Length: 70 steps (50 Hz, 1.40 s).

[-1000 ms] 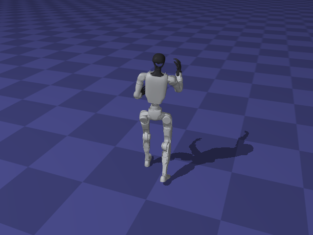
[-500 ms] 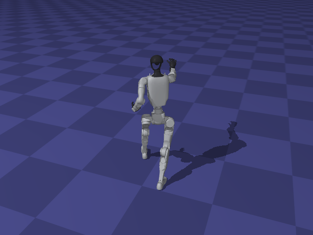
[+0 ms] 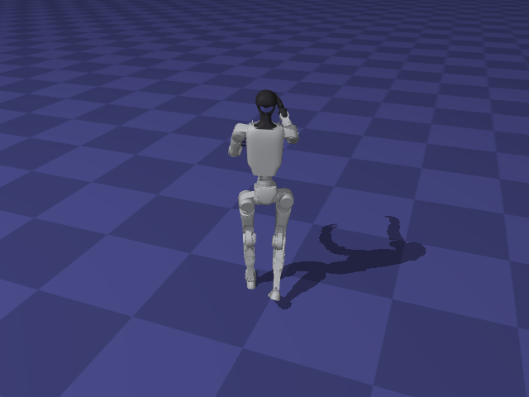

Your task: Kungfu

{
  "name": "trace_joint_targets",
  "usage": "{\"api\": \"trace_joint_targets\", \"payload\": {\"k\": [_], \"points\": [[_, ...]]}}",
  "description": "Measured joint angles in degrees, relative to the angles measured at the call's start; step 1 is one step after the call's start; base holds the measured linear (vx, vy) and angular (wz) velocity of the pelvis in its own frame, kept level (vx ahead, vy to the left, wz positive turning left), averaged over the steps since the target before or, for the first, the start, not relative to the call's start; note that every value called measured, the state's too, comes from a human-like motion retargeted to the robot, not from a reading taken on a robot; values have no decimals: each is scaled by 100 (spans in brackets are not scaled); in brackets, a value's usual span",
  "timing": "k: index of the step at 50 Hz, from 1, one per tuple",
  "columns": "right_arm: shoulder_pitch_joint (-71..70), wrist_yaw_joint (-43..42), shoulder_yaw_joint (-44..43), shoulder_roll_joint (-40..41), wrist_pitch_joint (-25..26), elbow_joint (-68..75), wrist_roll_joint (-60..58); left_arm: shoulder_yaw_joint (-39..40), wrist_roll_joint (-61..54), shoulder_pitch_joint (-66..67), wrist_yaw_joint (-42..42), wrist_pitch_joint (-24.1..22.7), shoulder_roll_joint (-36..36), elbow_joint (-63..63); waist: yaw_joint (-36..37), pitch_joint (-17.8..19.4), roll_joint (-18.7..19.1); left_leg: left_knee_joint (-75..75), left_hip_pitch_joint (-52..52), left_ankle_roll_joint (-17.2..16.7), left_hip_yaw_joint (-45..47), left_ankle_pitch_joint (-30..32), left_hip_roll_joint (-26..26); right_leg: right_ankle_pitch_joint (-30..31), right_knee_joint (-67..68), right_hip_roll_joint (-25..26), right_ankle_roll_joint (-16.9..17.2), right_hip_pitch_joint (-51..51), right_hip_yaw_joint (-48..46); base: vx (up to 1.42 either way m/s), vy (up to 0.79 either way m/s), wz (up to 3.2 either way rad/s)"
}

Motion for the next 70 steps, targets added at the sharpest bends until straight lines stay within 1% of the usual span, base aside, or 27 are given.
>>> {"api": "trace_joint_targets", "payload": {"k": [5, 10, 14, 17, 22, 23, 25, 26, 27, 28, 30, 33, 37, 40, 43, 46, 49, 51, 52, 55, 58, 60, 63, 64, 65, 66, 70], "points": [[323, 606, 866, 490, -117, -1804, 982, -420, -174, -1331, 793, -649, -915, -592, -588, 229, -23, -437, 888, 268, -283, -172, -391, -403, -1170, -644, -615, -882, -726, 45, -4, 64], [343, 757, 1639, 724, -36, -2967, 1491, -926, -823, -2249, 627, -1060, -1658, -2346, -988, 490, -151, -616, 1731, 458, -523, -479, -768, 539, -2723, -1056, -1013, -1585, -429, 52, -13, 53], [112, 926, 1508, 345, 73, -3578, 1490, -1029, -84, -2625, 1065, -1238, -1618, -3295, -1331, 597, -91, -675, 2281, 546, -693, -735, -714, 838, -3596, -1269, -676, -1978, -453, 55, -28, 65], [12, 826, 1421, 158, 64, -3758, 1042, -1068, 503, -2770, 1628, -1331, -1295, -3752, -1461, 626, 28, -722, 2616, 570, -706, -864, -596, 825, -3687, -1421, -733, -2155, -742, 61, -35, 47], [103, 147, 1396, 96, -96, -3570, 629, -1117, 1181, -2521, 2305, -1233, -1276, -3408, -1805, 538, 79, -589, 2960, 360, -799, -724, -437, 1257, -3226, -1738, -769, -2029, -1104, 61, -40, 69], [194, 80, 1404, 58, -107, -3516, 639, -1114, 1251, -2406, 2287, -1232, -1292, -3181, -1877, 483, 65, -543, 3023, 273, -820, -593, -413, 1378, -3129, -1758, -678, -1923, -1125, 77, -58, 75], [505, 76, 1413, -52, -114, -3438, 632, -1077, 1425, -2114, 2157, -1190, -1249, -2620, -2022, 323, -50, -403, 3154, 20, -843, -154, -437, 1777, -2965, -1772, -183, -1596, -1119, 82, -65, 53], [783, 137, 1391, -74, -125, -3382, 557, -1071, 1551, -1906, 2038, -1142, -1184, -2257, -2011, 255, 16, -286, 3141, -216, -684, 259, -265, 1462, -2865, -1594, -936, -1443, -1262, 84, -70, 7], [1095, 212, 1349, -94, -141, -3297, 452, -1062, 1668, -1676, 1880, -1081, -1114, -1890, -2006, 146, 55, -106, 3102, -445, -500, 749, -133, 1246, -2827, -1448, -1494, -1288, -1466, 92, -81, -8], [1479, 312, 1267, -107, -167, -3155, 288, -1045, 1766, -1400, 1646, -994, -1035, -1515, -2010, -47, 40, 199, 3010, -665, -266, 1396, -79, 1229, -2913, -1366, -1663, -1130, -1792, 96, -85, -18], [2436, 563, 881, -183, -275, -2671, -90, -960, 2059, -667, 772, -859, -789, -893, -1640, -383, -119, 1199, 2681, -1107, 516, 2693, 16, 987, -2798, -1374, -1542, -1001, -1334, 88, -74, -62], [3527, 864, 238, -468, -119, -1536, -529, -778, 3057, 237, 264, -297, -363, -68, -1379, -3, -450, 3369, 1738, -919, 1016, 3973, 24, 628, -2568, -1587, -1269, -522, -1254, 50, -36, -57], [4534, 1336, -480, -700, 836, 493, -1771, -245, 4252, 1449, 534, 156, 361, 1036, -1146, 252, -522, 5441, -46, -392, 1761, 2321, 387, 334, -2769, -1311, -1208, 45, -1148, 39, -30, -66], [5284, 1676, -1103, -880, 1647, 1919, -3265, 310, 4846, 2620, 814, 701, 551, 1799, -621, 162, -407, 5532, -1437, -204, 2127, 2125, 754, 323, -2885, -890, -1605, 126, -836, 55, -32, -121], [6007, 1841, -1245, -1088, 2404, 2688, -4499, 930, 4849, 3640, 859, 1207, 538, 2386, -245, 252, -243, 3564, -2386, -200, 2243, 2461, 781, 177, -3002, -382, -2150, 337, -524, 52, -21, -123], [6701, 2595, -1226, -1124, 2777, 2905, -5108, 1062, 4548, 4544, 550, 1372, 589, 2618, 171, 718, -236, 512, -2617, -377, 1783, 2911, 614, -73, -2895, -102, -2384, 733, 92, 29, -8, -138], [7350, 3177, -1211, -962, 2715, 2847, -4954, 1071, 4574, 5277, 283, 1277, 444, 2635, 372, 1091, -399, -1327, -2809, -622, 1438, 2134, 357, -315, -2800, -146, -2399, 1100, 310, 32, -9, -60], [7721, 3315, -1190, -754, 2556, 2811, -4724, 912, 4541, 5827, 96, 1079, 339, 2430, 464, 1232, -443, -1507, -3084, -1048, 1548, 1597, 477, -363, -2709, -127, -2399, 1205, 216, 38, -16, -57], [7863, 3329, -1153, -639, 2499, 2797, -4626, 822, 4532, 6081, -35, 990, 270, 2264, 551, 1291, -441, -1305, -3203, -1156, 1625, 1480, 658, -355, -2587, -97, -2399, 1163, 204, 17, -11, -113], [7893, 3230, -906, -280, 2459, 2738, -4330, 550, 4567, 6536, -698, 812, 45, 1527, 707, 1523, -488, 184, -3574, -525, 893, 1699, 829, -299, -2075, -131, -2399, 698, 255, -9, 1, -101], [7896, 3500, -786, -203, 2149, 2442, -4084, 44, 4609, 6668, -1730, 704, 91, 890, 724, 1546, -685, 2136, -3836, -510, 1144, 1909, 684, -668, -2230, -340, -2399, 673, 217, -12, -13, -11], [8019, 3564, -792, -44, 1931, 2369, -4222, -155, 4802, 6714, -2481, 747, 114, 669, 458, 1350, -684, 3599, -4095, -334, 1366, 1629, 820, -718, -2317, -226, -2379, 565, 57, 20, -26, 103], [8124, 3370, -709, 156, 1989, 2492, -4237, -350, 4991, 6794, -3072, 831, 11, 559, 177, 909, -660, 5470, -3888, 277, 2103, 987, 1387, -722, -2485, -294, -2206, 419, -211, 44, -13, 78], [8146, 3351, -657, 185, 2069, 2555, -4132, -381, 4987, 6845, -3190, 804, -10, 535, 160, 744, -626, 6055, -3766, 341, 2233, 840, 1602, -734, -2530, -245, -2224, 372, -199, 45, -10, 13], [8159, 3346, -585, 209, 2166, 2636, -3994, -392, 4961, 6905, -3325, 768, -21, 512, 174, 573, -553, 6681, -3667, 350, 2288, 694, 1849, -756, -2550, -136, -2264, 316, -160, 44, -15, 11], [8196, 3413, -602, 222, 2150, 2635, -3894, -389, 4963, 6909, -3355, 704, -4, 504, 85, 421, -538, 7121, -3560, 275, 2284, 684, 1792, -779, -2583, -157, -2252, 254, -201, 38, -17, 35], [8321, 3357, -751, 206, 1883, 2530, -3867, -164, 5665, 6557, -3360, 652, 214, 483, -211, 53, -562, 8463, -3146, -55, 2226, 740, 1187, -842, -2704, -369, -2111, 100, -359, 23, -16, 68]]}}
